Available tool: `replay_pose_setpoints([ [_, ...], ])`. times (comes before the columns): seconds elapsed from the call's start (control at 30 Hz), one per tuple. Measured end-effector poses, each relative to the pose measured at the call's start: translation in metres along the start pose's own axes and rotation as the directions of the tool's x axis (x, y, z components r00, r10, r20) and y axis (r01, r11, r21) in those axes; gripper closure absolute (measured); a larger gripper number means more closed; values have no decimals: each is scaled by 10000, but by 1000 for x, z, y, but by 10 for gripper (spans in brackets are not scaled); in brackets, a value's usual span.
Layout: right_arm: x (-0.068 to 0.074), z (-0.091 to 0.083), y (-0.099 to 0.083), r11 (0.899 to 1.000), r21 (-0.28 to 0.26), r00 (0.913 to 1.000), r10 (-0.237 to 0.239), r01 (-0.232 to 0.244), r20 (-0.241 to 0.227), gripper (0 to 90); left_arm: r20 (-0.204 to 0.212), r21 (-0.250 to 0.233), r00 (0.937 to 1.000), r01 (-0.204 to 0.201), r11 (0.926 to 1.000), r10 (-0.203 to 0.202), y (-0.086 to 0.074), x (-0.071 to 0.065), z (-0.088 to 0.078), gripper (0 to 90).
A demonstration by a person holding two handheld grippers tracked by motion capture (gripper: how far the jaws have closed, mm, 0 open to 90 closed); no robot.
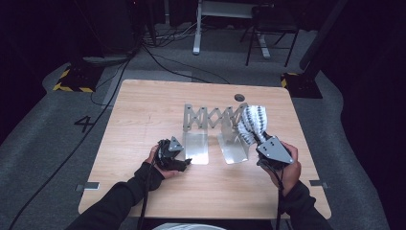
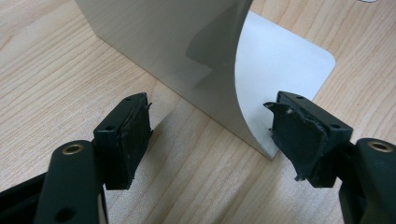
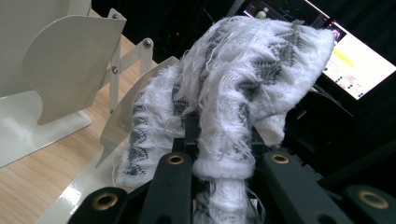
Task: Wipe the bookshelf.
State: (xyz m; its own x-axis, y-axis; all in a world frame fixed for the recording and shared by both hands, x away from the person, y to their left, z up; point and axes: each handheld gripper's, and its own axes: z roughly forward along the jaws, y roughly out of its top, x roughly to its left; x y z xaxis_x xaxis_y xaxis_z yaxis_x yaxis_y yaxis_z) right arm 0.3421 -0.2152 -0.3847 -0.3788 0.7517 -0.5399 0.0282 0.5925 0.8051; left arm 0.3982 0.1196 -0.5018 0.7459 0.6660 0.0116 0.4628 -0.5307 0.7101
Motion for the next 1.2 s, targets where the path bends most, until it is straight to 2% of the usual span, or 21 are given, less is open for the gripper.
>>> replay_pose_setpoints([
  [0.17,1,4,-4,9995,294,9998,-118,124,-188,793,73,-2,10000,10,10000,-10,0,0,0,295],
  [0.27,4,7,-8,9989,420,9985,-176,198,-521,793,74,-2,10000,9,10000,-9,0,0,0,297],
  [0.3,6,9,-11,9986,495,9970,-154,192,-761,792,73,-3,10000,8,10000,-8,0,0,0,296],
  [0.4,13,15,-19,9950,850,9928,-435,531,-1112,792,67,-3,10000,10,10000,-10,0,0,0,296],
  [0.6,27,36,-37,9833,1651,9840,-481,768,-1717,790,68,-4,10000,11,10000,-11,0,0,0,295],
  [0.67,33,44,-42,9772,1901,9794,-576,950,-1934,790,69,-5,10000,11,10000,-11,0,0,0,295],
  [0.77,40,54,-50,9698,2231,9739,-482,988,-2217,789,66,-1,10000,8,10000,-8,0,0,0,295],
  [0.83,44,61,-57,9619,2558,9648,-272,965,-2617,788,66,-2,10000,10,10000,-10,0,0,0,295],
  [0.87,44,61,-57,9619,2558,9648,-272,965,-2617,788,66,-2,10000,10,10000,-10,0,0,0,295],
  [0.93,49,67,-62,9496,2943,9517,-127,1076,-3068,784,66,-3,10000,10,10000,-10,0,0,0,295],
  [0.97,51,66,-62,9492,2950,9404,-26,1094,-3402,775,66,-3,10000,13,10000,-13,0,0,0,295],
  [1.0,51,66,-62,9492,2950,9404,-26,1094,-3402,775,66,-3,10000,13,10000,-13,0,0,0,295],
  [1.03,50,65,-62,9495,2973,9277,189,1002,-3729,770,66,-3,10000,14,10000,-14,0,0,0,295],
  [1.07,49,61,-60,9513,2938,9238,269,938,-3819,746,69,0,10000,14,10000,-13,0,0,0,295],
  [1.1,49,61,-60,9513,2938,9238,269,938,-3819,746,70,-3,10000,14,10000,-14,0,0,0,295],
  [1.13,48,59,-59,9524,2898,9242,239,949,-3812,710,67,-2,10000,11,10000,-11,0,0,0,295],
  [1.2,45,55,-56,9612,2672,9315,341,687,-3621,629,68,-3,10000,13,10000,-13,0,0,0,295],
])
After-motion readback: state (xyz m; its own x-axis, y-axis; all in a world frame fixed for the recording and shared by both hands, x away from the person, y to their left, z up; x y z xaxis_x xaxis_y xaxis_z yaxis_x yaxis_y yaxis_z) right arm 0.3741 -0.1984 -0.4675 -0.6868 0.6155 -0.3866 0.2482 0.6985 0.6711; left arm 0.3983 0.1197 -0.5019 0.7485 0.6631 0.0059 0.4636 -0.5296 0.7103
